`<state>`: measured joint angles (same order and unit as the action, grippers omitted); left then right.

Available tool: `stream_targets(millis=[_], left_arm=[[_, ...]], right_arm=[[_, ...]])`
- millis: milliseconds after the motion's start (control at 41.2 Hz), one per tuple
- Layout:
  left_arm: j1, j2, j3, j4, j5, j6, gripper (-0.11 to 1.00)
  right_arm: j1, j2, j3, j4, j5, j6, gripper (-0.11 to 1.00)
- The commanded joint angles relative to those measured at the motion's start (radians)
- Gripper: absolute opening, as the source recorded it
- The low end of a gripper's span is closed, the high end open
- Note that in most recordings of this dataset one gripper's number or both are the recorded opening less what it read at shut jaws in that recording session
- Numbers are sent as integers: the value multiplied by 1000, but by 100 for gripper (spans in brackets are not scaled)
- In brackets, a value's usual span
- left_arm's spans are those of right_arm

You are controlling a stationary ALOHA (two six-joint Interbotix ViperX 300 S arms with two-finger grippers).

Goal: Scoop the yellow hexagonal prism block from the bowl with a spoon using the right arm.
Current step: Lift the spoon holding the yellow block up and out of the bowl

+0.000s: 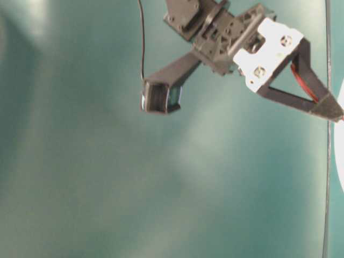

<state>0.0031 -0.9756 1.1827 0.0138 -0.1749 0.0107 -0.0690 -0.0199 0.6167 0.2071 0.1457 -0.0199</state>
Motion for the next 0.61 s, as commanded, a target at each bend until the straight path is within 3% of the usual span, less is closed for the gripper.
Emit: stream_targets(millis=[0,364,582], left_arm=[[2,5,-20,3,-6,2,-1],[2,5,-20,3,-6,0,-1],[2,14,-18,3,-12,0,-1]], right_arm=[[6,-49,14,0,-54,-3,23],[6,-178,167,-2,-298,-9,23],[6,-273,238,-2,-342,-28,23]])
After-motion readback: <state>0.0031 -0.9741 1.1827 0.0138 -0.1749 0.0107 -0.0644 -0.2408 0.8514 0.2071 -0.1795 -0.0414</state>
